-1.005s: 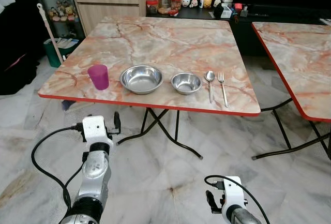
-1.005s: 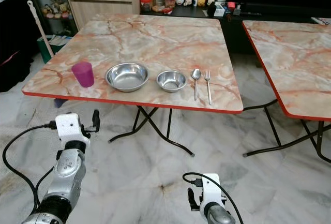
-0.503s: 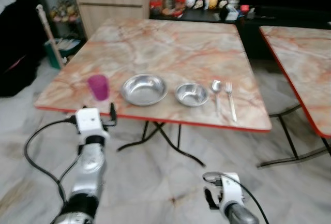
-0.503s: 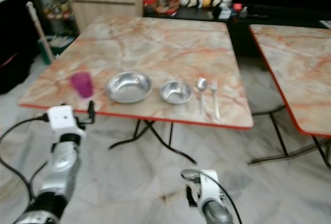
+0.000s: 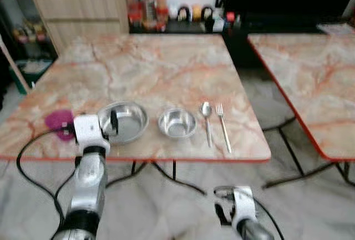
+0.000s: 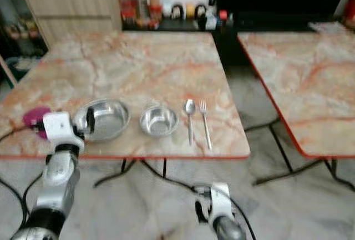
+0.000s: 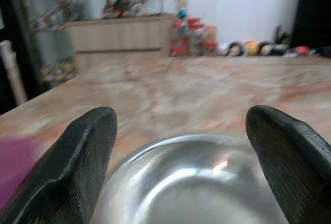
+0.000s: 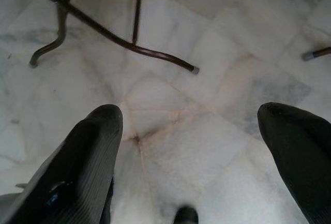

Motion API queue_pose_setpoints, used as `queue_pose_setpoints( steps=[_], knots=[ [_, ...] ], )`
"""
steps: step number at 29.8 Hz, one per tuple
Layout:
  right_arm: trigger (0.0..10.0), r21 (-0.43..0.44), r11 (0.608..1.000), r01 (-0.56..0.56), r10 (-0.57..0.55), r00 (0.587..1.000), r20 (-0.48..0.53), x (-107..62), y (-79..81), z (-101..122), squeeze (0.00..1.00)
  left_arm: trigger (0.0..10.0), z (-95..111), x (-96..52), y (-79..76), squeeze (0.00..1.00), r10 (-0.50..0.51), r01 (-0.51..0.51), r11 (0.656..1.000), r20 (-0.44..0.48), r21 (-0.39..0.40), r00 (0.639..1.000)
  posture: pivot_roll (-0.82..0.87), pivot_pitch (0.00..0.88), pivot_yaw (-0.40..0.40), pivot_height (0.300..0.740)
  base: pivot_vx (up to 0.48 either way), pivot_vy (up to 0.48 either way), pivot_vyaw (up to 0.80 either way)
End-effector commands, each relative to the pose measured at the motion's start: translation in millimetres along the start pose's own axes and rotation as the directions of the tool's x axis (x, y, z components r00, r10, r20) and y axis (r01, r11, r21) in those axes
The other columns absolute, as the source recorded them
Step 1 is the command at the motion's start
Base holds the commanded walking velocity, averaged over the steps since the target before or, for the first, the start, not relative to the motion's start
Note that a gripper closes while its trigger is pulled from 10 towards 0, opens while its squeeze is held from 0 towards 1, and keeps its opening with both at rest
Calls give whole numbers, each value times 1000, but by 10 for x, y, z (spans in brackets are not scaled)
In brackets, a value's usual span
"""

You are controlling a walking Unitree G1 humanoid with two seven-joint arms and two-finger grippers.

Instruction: Setting the table

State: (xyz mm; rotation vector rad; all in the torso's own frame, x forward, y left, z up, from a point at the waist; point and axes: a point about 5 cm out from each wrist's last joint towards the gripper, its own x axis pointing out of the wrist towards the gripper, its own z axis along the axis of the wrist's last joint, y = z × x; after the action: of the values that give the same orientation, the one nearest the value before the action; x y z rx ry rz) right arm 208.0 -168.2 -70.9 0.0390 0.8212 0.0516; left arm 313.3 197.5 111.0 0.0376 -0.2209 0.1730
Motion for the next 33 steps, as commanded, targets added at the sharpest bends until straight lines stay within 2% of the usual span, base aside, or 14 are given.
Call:
queue_pose_setpoints(
  steps=[1,10,11,12,13,17,18,20,22,23,24,26,27,33],
  knots=[
    [10000,-1,1000,21,-21,1000,-8,-16,-84,-18,0,10000,19,-21,-22,0,3,-3,1000,-1,-7,1000,98,0,-19,732,0,0,0],
    [10000,2,1000,18,-18,1000,-20,-23,-61,-63,0,10000,106,-98,83,0,74,-75,994,-14,-76,997,108,3,-23,732,0,0,0],
    [10000,2,1000,17,-17,1000,-23,-26,-62,-74,0,10000,128,-134,95,953,87,-88,991,-18,-98,996,107,8,-20,732,0,0,0],
    [10000,2,1000,17,-17,1000,-23,-26,-62,-74,0,10000,128,-134,95,953,87,-88,991,-18,-98,996,107,8,-20,732,0,0,0],
    [10000,4,1000,18,-18,1000,-25,-29,-65,-81,0,10000,138,-166,103,1000,98,-101,988,-34,-118,995,108,11,-19,732,0,0,0],
    [10000,6,1000,20,-20,999,-26,-31,-67,-88,0,10000,170,-221,123,1000,122,-131,979,-61,-158,991,107,14,-12,732,0,0,0],
    [10000,8,1000,22,-22,999,-27,-33,-69,-94,0,10000,205,-258,133,1000,141,-154,965,-75,-213,987,109,15,-11,732,0,0,0],
    [10000,10,1000,24,-24,999,-28,-34,-71,-100,0,10000,242,-289,131,1000,153,-172,949,-93,-263,984,112,18,-11,732,0,0,0],
    [10000,9,1000,21,-21,999,-32,-36,-66,-108,0,10000,236,-305,114,1000,143,-178,949,-145,-262,979,118,19,-12,732,0,0,0],
    [10000,7,1000,17,-17,999,-34,-35,-56,-113,0,10000,216,-310,98,0,132,-178,955,-195,-239,972,120,20,-12,732,0,0,0],
    [10000,7,1000,17,-17,999,-34,-35,-56,-113,0,10000,216,-310,98,0,132,-178,955,-195,-239,972,120,20,-12,732,0,0,0],
    [10000,5,1000,12,-12,999,-36,-33,-42,-114,0,10000,230,-291,86,0,156,-229,915,-231,-333,960,118,19,-12,732,0,0,0],
    [10000,5,1000,12,-12,999,-35,-32,-40,-112,0,10000,230,-281,95,0,171,-251,905,-247,-344,954,117,17,-11,732,0,0,0],
    [10000,0,1000,20,-20,999,-32,-30,-50,-100,0,10000,192,-242,173,0,249,-360,868,-327,-343,912,107,15,-9,732,0,0,0]
  ],
)
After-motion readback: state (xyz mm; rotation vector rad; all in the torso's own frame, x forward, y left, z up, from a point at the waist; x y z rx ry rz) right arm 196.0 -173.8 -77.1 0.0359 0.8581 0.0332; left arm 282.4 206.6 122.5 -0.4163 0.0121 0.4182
